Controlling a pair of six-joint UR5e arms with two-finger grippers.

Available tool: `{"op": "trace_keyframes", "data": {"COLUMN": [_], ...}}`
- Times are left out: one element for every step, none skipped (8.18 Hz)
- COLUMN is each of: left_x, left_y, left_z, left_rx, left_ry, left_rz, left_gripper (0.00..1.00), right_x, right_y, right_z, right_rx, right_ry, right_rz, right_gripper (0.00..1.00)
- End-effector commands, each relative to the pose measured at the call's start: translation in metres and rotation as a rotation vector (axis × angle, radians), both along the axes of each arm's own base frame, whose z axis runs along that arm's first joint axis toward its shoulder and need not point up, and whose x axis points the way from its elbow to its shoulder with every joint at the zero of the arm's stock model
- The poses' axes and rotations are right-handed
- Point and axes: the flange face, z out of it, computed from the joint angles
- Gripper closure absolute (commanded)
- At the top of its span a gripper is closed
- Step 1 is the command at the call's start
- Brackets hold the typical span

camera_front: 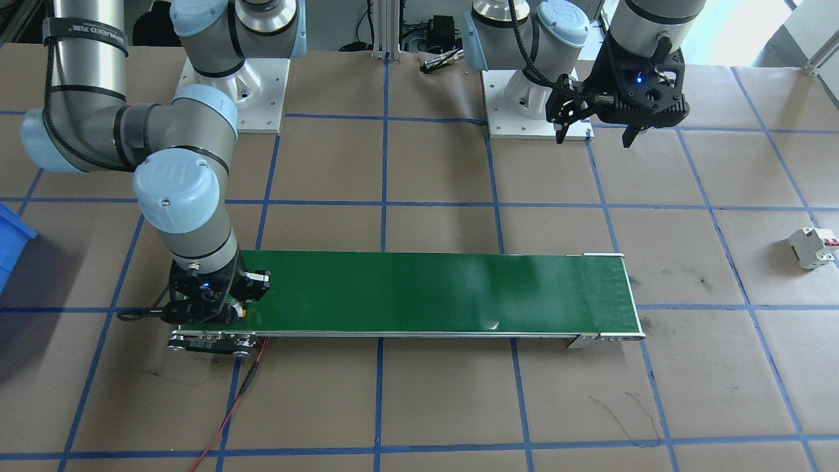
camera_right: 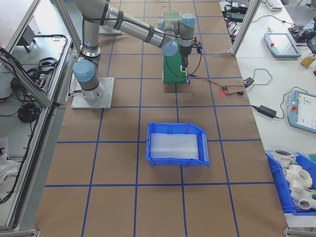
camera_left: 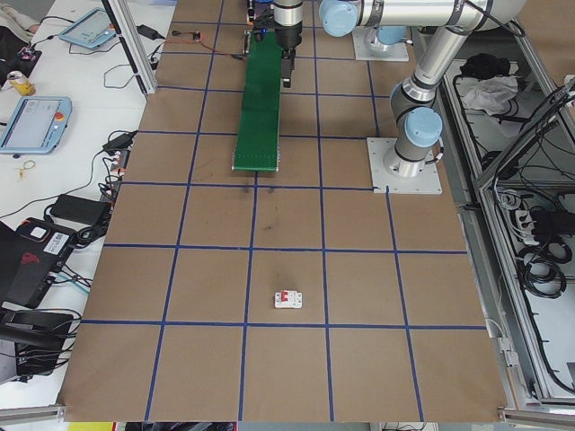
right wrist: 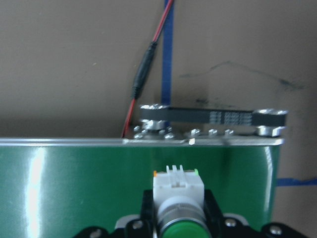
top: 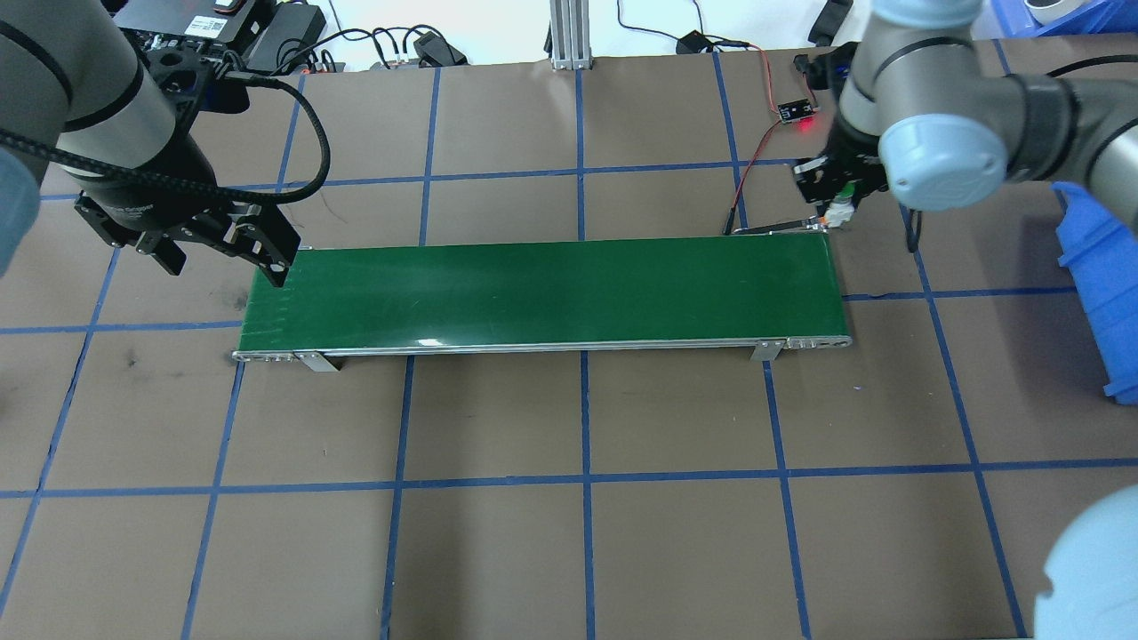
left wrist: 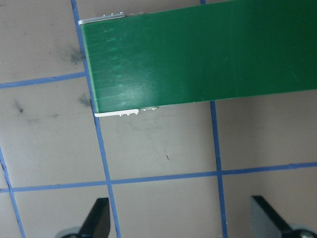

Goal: Move button from left to right

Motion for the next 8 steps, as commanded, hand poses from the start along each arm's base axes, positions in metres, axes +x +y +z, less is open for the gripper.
{"op": "trace_keyframes", "data": {"left_x": [0.005,0.004,0.005,0.003,0.003,-0.002,-0.008,-0.011], "left_y": [-0.022,-0.019,-0.016,-0.015,-0.021,-0.022,-0.023,-0.019], "left_z": [-0.012,-0.005,0.004,0.001,-0.001,-0.008,-0.011,-0.005], "left_rx": [-0.048,-0.066,-0.079,-0.075,-0.077,-0.066,-0.065,-0.079], "left_ry": [-0.059,-0.060,-0.073,-0.067,-0.061,-0.040,0.012,0.024], "left_rz": [-0.006,-0.004,-0.003,-0.005,-0.017,-0.018,-0.011,-0.024], "left_gripper": [0.00,0.00,0.00,0.00,0.00,0.00,0.00,0.00], "right_x": [-0.139,-0.197,-0.243,-0.298,-0.347,-0.381,-0.407,-0.428], "right_y": [0.009,0.026,0.041,0.060,0.080,0.097,0.106,0.100], "right_z": [0.040,0.055,0.076,0.080,0.081,0.077,0.067,0.042], "right_rx": [0.009,0.010,-0.014,-0.009,-0.027,-0.016,-0.006,0.002], "right_ry": [-0.017,-0.009,0.011,0.026,0.022,0.032,0.043,0.069], "right_rz": [0.155,0.231,0.330,0.399,0.453,0.550,0.622,0.700], "right_gripper": [1.00,1.00,1.00,1.00,1.00,1.00,1.00,1.00]}}
